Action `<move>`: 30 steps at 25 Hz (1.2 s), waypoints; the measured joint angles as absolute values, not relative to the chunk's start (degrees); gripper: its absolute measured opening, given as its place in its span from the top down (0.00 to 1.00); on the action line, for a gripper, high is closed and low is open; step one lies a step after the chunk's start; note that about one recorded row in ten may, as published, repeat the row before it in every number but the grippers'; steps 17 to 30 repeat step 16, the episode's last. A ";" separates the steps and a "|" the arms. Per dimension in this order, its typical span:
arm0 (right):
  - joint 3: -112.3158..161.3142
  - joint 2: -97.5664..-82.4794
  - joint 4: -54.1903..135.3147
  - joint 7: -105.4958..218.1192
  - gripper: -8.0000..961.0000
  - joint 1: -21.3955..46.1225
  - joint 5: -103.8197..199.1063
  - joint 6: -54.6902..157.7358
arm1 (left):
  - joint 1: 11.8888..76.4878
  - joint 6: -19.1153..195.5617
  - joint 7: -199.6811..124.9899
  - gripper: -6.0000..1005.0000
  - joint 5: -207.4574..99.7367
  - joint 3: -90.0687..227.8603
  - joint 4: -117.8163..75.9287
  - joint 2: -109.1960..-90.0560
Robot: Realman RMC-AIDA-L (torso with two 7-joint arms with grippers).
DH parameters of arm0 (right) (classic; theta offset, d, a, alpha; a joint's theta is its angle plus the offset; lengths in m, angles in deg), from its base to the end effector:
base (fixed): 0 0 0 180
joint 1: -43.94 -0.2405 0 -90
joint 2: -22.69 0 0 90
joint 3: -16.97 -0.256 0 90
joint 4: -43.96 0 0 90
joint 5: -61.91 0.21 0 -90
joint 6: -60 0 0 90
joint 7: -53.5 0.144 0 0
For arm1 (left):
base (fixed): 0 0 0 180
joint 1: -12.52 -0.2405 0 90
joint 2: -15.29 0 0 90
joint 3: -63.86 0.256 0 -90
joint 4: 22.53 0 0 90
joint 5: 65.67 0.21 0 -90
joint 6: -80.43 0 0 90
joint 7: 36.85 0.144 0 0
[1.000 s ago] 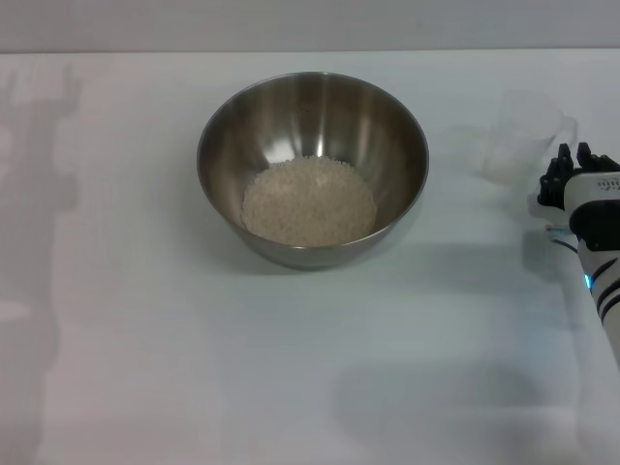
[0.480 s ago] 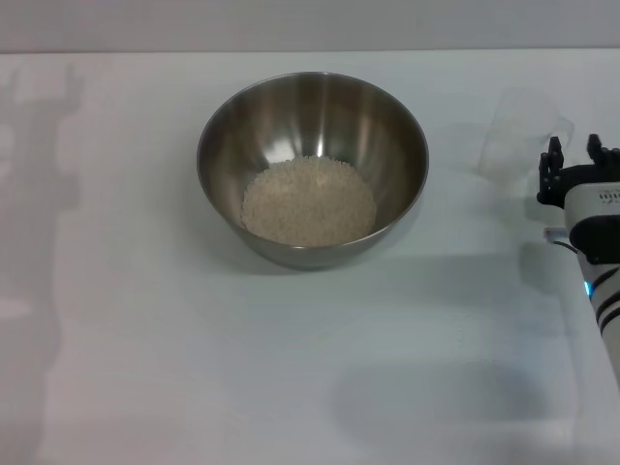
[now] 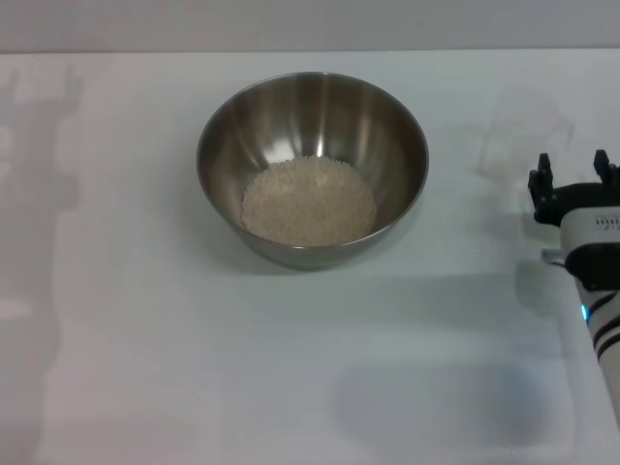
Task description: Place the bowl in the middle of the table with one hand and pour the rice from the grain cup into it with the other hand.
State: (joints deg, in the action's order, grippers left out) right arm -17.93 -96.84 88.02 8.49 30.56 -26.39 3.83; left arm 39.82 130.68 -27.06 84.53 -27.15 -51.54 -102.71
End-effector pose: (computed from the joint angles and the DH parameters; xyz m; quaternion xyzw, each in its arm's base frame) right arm 0.3007 0.2895 -0.0723 -0.6604 0.3031 0.1357 0.6735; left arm -0.2910 0.4085 0.0703 -0.5874 -0.1862 -0.2808 0.7358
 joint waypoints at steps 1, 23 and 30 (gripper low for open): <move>-17.93 -96.84 88.02 8.49 0.45 30.56 -26.39 3.83 | 39.82 130.68 -27.06 0.21 84.53 -27.15 -51.54 -102.71; -8.82 -96.63 94.98 2.80 0.34 36.59 -27.38 -20.57 | 37.10 130.09 -26.99 0.21 84.53 -27.28 -50.74 -102.73; -8.82 -96.63 94.98 2.80 0.34 36.59 -27.38 -20.57 | 37.10 130.09 -26.99 0.21 84.53 -27.28 -50.74 -102.73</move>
